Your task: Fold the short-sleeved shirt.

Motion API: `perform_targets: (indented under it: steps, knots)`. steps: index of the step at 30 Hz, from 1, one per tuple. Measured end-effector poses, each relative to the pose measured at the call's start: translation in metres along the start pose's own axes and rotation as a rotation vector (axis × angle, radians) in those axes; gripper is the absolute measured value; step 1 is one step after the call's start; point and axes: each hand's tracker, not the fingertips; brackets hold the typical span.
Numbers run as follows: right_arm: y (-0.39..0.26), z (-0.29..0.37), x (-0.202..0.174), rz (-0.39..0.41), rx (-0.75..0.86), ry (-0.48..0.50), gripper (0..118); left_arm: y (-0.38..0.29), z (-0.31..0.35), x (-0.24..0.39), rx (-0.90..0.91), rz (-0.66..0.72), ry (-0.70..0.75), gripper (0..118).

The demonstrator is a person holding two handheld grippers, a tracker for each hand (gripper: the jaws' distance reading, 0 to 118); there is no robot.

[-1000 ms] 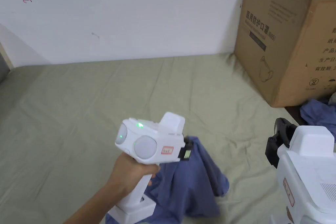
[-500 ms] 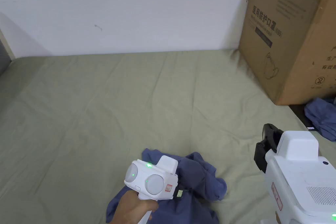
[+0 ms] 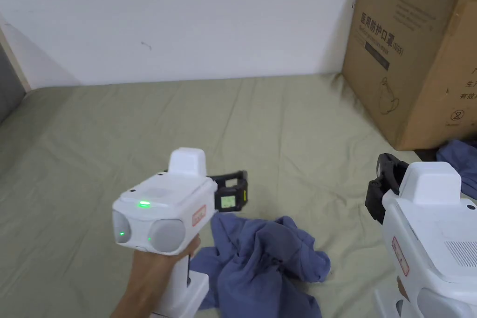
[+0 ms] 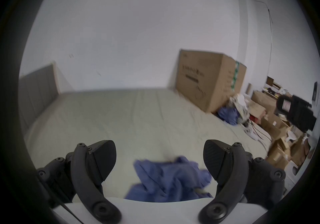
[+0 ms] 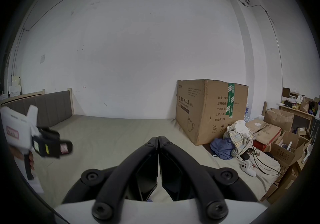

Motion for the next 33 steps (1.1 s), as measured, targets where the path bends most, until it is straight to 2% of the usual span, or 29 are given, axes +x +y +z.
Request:
perform_targets:
  steps: [3,9,10,12,16,24,27,33]
  knots:
    - [0.005,0.002,-0.003,0.001,0.015,0.007,0,0.01,0.02,-0.014,0.094,-0.021,0.098,106]
    - [0.012,0.002,-0.009,0.003,0.038,0.024,0,0.007,0.047,-0.037,0.231,-0.085,0.286,97]
    - [0.013,0.002,-0.01,0.004,0.041,0.026,0,0.005,0.05,-0.04,0.243,-0.088,0.304,91]
    - [0.014,0.002,-0.012,0.004,0.045,0.032,0,0.003,0.056,-0.047,0.26,-0.073,0.326,74]
    - [0.015,0.002,-0.015,0.008,0.048,0.041,0,0.002,0.06,-0.06,0.249,-0.026,0.314,2]
    - [0.013,0.0,-0.019,0.011,0.043,0.052,0,-0.003,0.057,-0.064,0.179,-0.019,0.285,0]
    - [0.012,-0.001,-0.019,0.009,0.036,0.055,0,-0.008,0.043,-0.068,0.057,0.001,0.258,0]
    - [0.006,-0.004,-0.018,0.006,0.019,0.055,0,-0.051,0.0,-0.083,-0.234,0.135,0.163,0]
